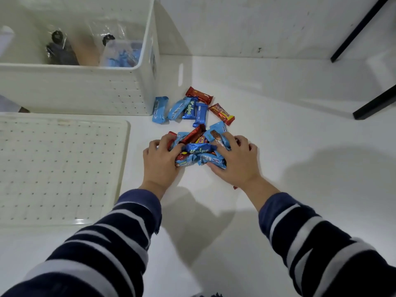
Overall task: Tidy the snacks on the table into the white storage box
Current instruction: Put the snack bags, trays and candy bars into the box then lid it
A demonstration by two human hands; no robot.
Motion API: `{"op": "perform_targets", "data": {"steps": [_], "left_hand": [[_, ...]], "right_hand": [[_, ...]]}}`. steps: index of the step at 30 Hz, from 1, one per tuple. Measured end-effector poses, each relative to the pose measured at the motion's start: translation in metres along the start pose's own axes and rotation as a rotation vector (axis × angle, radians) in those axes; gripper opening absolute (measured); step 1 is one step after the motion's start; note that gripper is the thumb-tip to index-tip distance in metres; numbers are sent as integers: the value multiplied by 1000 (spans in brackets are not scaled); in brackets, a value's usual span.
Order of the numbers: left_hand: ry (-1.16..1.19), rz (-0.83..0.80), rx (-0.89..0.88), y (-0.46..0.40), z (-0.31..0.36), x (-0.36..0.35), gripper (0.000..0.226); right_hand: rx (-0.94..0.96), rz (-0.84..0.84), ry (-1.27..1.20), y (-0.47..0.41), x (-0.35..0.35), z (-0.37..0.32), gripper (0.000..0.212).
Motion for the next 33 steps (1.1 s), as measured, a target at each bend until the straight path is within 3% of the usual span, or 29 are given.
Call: {"op": "perform_targets", "data": {"steps": [6,12,19,26,33], "left_hand": [[109,-41,114,24,3,5,41],[278,51,278,62,11,18,35],[492,211,463,64,36,48,35],[641,347,569,53,42,106,46],[629,505,537,30,7,183,44]], "right_hand": [[51,-39,-79,23,5,-1,41],[-87,-74,-284,50,16,16,41],[-193,2,-573,51,51,24,31],[-78,62,-689,28,108,11,32],[89,166,-752,-25,179,-40,27]]}}
Point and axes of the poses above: each hand's wrist, its own y-axis away from the middle knuckle, its own x-axis out of the back of the hand, z = x × y, the point moved 2 cm from there along -y, towards the middle knuckle, and after that the axes turned 1 degree about -x, right-handed, at the moved point
